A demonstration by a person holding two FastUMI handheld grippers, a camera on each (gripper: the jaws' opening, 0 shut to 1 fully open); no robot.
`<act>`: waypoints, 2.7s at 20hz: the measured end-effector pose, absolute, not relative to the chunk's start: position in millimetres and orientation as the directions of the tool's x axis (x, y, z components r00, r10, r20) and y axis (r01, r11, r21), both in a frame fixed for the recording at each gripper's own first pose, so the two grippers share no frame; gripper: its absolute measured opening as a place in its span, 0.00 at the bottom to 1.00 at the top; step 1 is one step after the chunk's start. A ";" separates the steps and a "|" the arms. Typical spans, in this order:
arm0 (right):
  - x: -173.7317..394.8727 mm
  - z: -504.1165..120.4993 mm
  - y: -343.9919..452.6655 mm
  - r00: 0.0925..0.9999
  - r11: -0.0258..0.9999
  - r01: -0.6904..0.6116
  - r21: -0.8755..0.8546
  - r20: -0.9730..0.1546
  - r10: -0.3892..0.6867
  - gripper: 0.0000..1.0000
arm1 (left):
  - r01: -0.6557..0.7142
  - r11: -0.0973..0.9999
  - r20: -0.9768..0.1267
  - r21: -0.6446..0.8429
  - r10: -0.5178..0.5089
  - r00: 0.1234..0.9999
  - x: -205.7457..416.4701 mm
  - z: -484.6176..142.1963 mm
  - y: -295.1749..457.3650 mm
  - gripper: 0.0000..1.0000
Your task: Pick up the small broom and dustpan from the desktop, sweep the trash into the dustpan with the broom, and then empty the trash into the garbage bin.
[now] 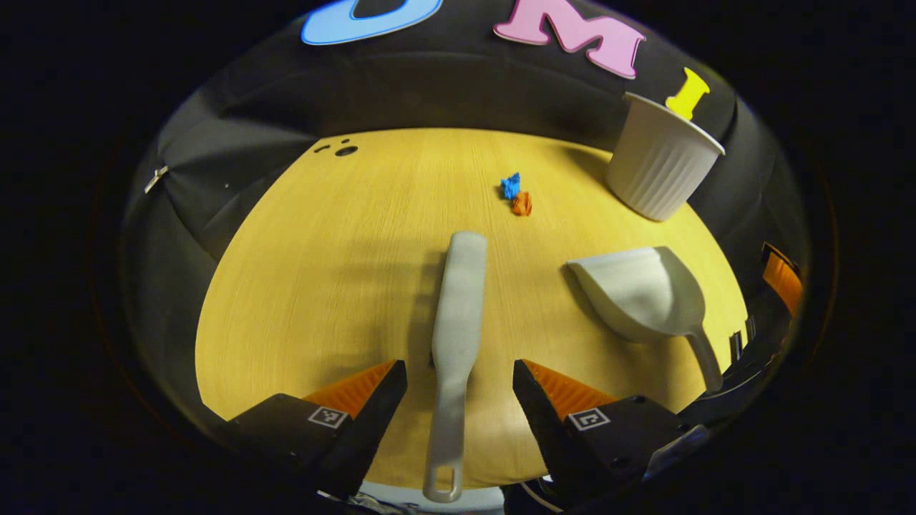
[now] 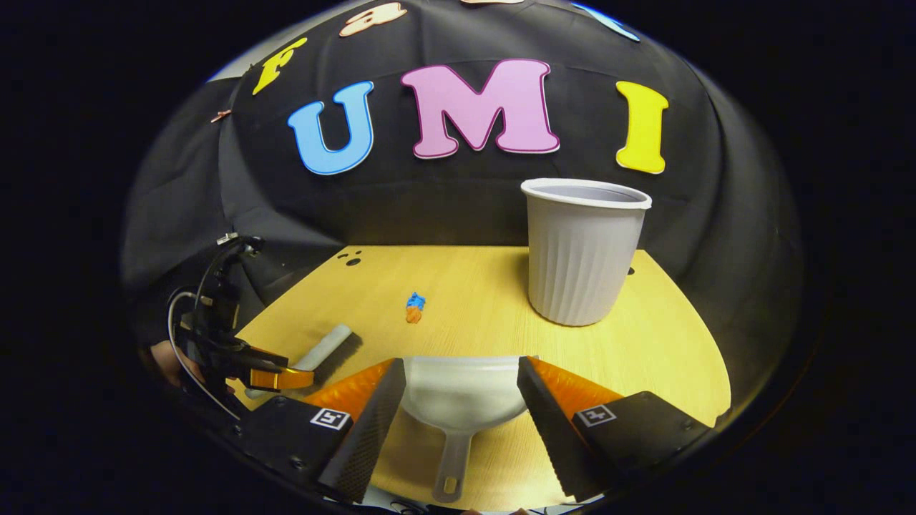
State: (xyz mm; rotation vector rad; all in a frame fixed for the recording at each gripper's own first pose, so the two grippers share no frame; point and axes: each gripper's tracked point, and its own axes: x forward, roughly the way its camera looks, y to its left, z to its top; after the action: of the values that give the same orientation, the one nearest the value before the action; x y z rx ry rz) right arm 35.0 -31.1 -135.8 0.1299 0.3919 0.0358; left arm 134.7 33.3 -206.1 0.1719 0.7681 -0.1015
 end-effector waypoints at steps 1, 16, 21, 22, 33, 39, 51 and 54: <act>36.0 -146.6 -26.6 0.908 0.987 -0.026 0.157 -0.410 0.089 0.99 | 0.147 0.979 -0.724 0.142 0.002 0.689 142.9 -218.0 38.5 0.96; 39.9 -183.9 -21.4 0.833 0.986 -0.024 0.163 -0.543 0.110 0.99 | 0.143 0.972 -0.740 0.185 0.042 0.671 159.7 -244.8 33.8 0.39; 24.2 -184.5 -24.0 0.826 0.985 0.010 0.174 -0.556 0.090 0.99 | 0.107 0.985 -0.700 0.136 0.019 0.713 157.8 -243.2 33.0 0.27; 20.4 -185.1 -23.7 0.822 0.985 0.014 0.174 -0.563 0.088 0.99 | 0.099 0.988 -0.693 0.116 0.009 0.720 156.2 -242.4 32.6 0.27; -11.4 -239.7 -18.5 0.685 0.978 0.112 0.177 -0.726 0.053 0.99 | 0.012 1.000 -0.614 0.014 0.000 0.789 79.2 -208.4 55.5 0.25; -11.7 -294.3 -24.8 0.549 0.962 0.216 0.167 -0.835 0.022 0.98 | -0.030 1.000 -0.621 0.005 0.026 0.783 51.1 -208.1 65.3 0.25; 15.1 -319.0 -26.9 0.483 0.977 0.206 0.052 -0.874 -0.055 0.66 | -0.077 0.997 -0.645 0.027 0.076 0.760 74.5 -202.7 66.9 0.25; 17.4 -318.4 -25.6 0.473 0.980 0.192 0.054 -0.880 -0.044 0.43 | -0.075 0.997 -0.651 0.028 0.075 0.755 86.9 -200.4 62.2 0.26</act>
State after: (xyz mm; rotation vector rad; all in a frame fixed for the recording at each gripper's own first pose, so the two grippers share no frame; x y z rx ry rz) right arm 17.4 -25.6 -318.4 0.1534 1.0695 -0.1453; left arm 86.9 62.2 -200.4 0.0002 0.7103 0.0819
